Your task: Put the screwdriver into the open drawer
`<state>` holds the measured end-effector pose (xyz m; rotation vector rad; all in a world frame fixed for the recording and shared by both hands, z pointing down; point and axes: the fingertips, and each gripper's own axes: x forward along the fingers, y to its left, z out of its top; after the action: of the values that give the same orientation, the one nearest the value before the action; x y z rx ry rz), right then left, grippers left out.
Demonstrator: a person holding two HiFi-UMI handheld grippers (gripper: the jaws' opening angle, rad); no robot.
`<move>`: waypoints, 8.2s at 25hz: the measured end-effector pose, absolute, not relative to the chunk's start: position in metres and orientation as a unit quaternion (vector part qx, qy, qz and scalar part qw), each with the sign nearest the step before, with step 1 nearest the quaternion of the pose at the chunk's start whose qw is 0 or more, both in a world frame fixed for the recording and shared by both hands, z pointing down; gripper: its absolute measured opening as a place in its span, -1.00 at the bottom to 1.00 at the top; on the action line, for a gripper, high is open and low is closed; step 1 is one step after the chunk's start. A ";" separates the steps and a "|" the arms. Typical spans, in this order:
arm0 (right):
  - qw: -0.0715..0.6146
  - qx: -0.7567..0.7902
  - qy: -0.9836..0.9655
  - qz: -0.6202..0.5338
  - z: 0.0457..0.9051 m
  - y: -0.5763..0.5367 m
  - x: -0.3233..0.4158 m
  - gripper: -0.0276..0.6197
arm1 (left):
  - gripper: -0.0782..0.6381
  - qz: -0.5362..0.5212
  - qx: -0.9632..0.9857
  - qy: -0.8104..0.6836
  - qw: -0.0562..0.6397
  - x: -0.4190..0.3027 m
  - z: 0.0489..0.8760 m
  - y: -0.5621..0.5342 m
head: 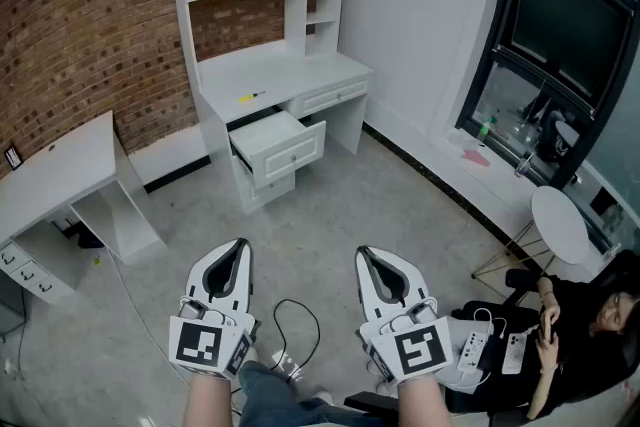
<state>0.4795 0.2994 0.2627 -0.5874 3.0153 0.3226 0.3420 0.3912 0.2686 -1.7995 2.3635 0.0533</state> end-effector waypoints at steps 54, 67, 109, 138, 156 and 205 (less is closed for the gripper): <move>-0.014 -0.205 0.976 0.075 0.301 0.017 0.035 -0.88 | -0.74 0.022 -0.613 0.789 0.033 -0.120 0.305 0.124; -0.015 -0.247 0.968 0.031 0.315 -0.137 -0.078 -0.88 | -0.58 0.017 -0.674 0.738 -0.017 -0.237 0.323 -0.046; -0.212 -0.421 0.877 -0.093 0.468 -0.248 -0.180 -0.88 | -0.35 -0.254 -0.744 0.557 -0.267 -0.394 0.605 -0.269; -0.149 -0.496 0.854 -0.046 0.400 -0.237 -0.089 -0.88 | -0.56 -0.200 -0.772 0.575 -0.181 -0.328 0.507 -0.275; -0.186 -0.514 0.830 -0.110 0.465 -0.202 0.036 -0.88 | -0.56 -0.227 -0.782 0.521 -0.255 -0.186 0.581 -0.253; -0.249 -0.475 0.828 -0.166 0.538 -0.200 0.030 -0.88 | -0.18 -0.341 -0.716 0.435 -0.426 -0.123 0.762 -0.248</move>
<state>0.0301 -0.1996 0.5385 -1.7869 3.1149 -0.6244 -0.1232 -0.2482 0.7623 -3.1842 1.9324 -1.5180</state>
